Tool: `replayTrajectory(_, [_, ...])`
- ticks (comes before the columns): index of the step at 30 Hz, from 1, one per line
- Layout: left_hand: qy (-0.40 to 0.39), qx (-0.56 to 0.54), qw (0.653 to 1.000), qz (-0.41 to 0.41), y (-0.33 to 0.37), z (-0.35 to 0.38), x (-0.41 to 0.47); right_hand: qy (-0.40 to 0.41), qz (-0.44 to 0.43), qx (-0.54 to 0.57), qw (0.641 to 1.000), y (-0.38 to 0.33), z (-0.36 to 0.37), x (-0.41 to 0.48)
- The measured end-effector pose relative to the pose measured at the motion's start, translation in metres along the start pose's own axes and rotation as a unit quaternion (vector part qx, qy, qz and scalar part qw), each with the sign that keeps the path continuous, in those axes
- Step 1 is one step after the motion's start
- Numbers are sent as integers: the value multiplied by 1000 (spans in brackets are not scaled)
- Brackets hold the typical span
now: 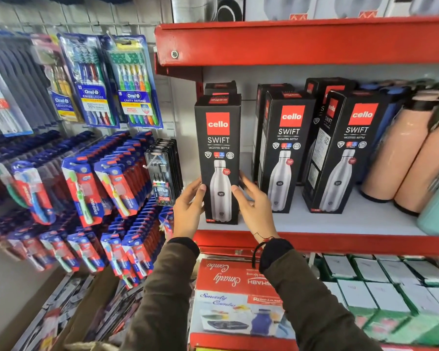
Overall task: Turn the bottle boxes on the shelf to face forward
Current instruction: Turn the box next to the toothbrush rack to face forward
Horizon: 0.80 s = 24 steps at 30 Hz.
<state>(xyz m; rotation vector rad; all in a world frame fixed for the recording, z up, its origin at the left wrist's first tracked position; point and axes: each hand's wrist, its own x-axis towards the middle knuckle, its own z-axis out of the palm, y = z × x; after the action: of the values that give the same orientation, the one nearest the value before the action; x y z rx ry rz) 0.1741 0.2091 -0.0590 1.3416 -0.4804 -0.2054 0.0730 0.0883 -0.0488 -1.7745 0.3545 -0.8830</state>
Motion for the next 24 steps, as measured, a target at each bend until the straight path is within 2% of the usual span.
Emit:
replayTrajectory(12, [35,-12,999,14,7,-5,-35,4,15,15,1000,-14,-7,-29])
replayTrajectory(20, [70,19,996,45,-1,-4,-38,-11,24,23,999,-17,-11,-36])
replayTrajectory(24, [108,74,986,104,-4,6,-45,-12,4,10,1000,-12,-15,-34])
